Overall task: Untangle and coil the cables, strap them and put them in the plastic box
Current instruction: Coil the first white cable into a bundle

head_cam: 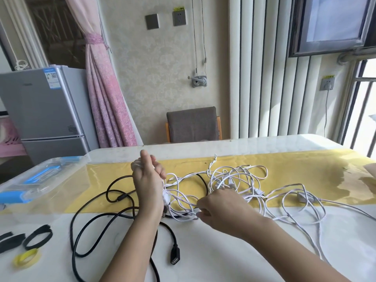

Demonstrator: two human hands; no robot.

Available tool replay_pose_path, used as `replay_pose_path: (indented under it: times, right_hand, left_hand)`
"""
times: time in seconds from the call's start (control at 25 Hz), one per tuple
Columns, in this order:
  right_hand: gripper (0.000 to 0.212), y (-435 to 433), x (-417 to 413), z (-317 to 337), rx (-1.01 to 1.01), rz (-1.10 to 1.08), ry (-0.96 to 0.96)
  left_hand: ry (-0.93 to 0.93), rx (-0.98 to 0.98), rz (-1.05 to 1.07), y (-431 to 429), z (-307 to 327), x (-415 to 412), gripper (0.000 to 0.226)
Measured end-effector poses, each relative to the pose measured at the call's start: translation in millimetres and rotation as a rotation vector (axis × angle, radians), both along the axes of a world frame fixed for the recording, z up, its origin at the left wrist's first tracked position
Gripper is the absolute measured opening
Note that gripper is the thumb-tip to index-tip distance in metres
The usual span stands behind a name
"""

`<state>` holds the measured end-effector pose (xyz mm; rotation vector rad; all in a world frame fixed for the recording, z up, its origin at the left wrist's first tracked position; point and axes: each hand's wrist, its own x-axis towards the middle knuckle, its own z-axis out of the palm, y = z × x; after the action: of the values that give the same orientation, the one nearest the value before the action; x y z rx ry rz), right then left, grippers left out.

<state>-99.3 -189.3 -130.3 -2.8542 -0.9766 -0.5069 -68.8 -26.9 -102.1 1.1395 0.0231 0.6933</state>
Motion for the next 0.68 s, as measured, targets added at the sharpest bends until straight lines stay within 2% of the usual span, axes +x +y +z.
replay_pose_path:
  times: [0.08,0.16,0.24,0.28,0.36,0.44,0.52,0.6,0.68]
  right_hand:
    - [0.032,5.7,-6.8,-0.5,0.008,0.103,-0.043]
    - [0.034,4.0,-8.8,3.8,0.014,0.116,-0.128]
    - [0.027,-4.7,-4.5,10.5,0.106,0.095,-0.247]
    - [0.022,-10.8,-3.0,13.8,0.176,0.096,-0.318]
    - [0.018,-20.4,-3.2,24.2,0.306,0.099,-0.413]
    - [0.029,-26.1,-4.7,32.9,0.417,0.069,-0.504]
    - [0.043,-35.0,-3.6,41.1,0.518,-0.02,-0.582]
    - [0.043,-52.4,2.0,47.0,0.628,-0.173,-0.613]
    - [0.041,-73.2,11.3,48.8,0.741,-0.325,-0.56]
  left_hand:
    - [-0.052,0.397,0.174,0.0,-12.1,6.0,0.048]
    - [-0.048,0.821,0.296,2.1,-22.2,11.8,0.063]
    - [-0.045,1.057,0.21,-2.1,-23.0,7.7,0.059]
    - [0.003,1.084,0.042,-6.4,-20.7,2.9,0.056]
    - [0.229,1.041,-0.395,-17.3,-14.2,-12.5,0.059]
    - [0.461,1.06,-0.71,-26.9,-13.7,-25.2,0.071]
    - [0.582,1.039,-0.945,-32.1,-12.9,-31.9,0.074]
    - [0.619,0.873,-1.253,-30.8,-9.5,-33.1,0.072]
    - [0.561,0.585,-1.67,-23.9,-2.5,-32.7,0.065]
